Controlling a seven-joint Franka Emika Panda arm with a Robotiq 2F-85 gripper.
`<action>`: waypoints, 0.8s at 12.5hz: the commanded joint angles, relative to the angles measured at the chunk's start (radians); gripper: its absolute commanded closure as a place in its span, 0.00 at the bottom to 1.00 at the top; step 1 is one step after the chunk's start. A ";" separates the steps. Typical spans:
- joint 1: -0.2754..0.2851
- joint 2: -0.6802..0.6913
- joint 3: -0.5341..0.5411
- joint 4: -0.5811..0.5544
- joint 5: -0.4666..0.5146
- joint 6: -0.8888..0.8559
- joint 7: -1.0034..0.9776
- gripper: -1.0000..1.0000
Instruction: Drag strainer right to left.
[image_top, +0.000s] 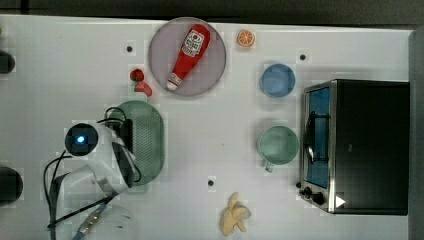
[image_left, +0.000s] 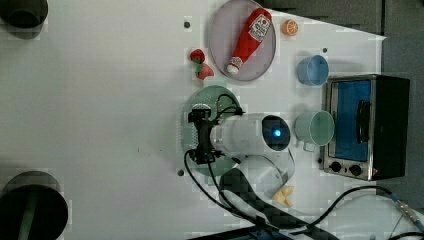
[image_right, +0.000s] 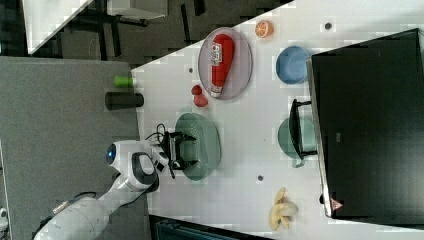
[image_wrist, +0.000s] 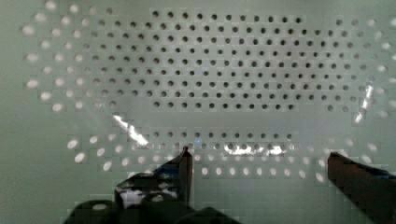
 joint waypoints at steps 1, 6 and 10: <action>0.056 0.025 -0.010 0.062 0.012 -0.003 0.081 0.00; 0.110 0.080 -0.010 0.147 0.076 -0.003 0.085 0.00; 0.141 0.109 -0.010 0.197 0.087 -0.001 0.088 0.00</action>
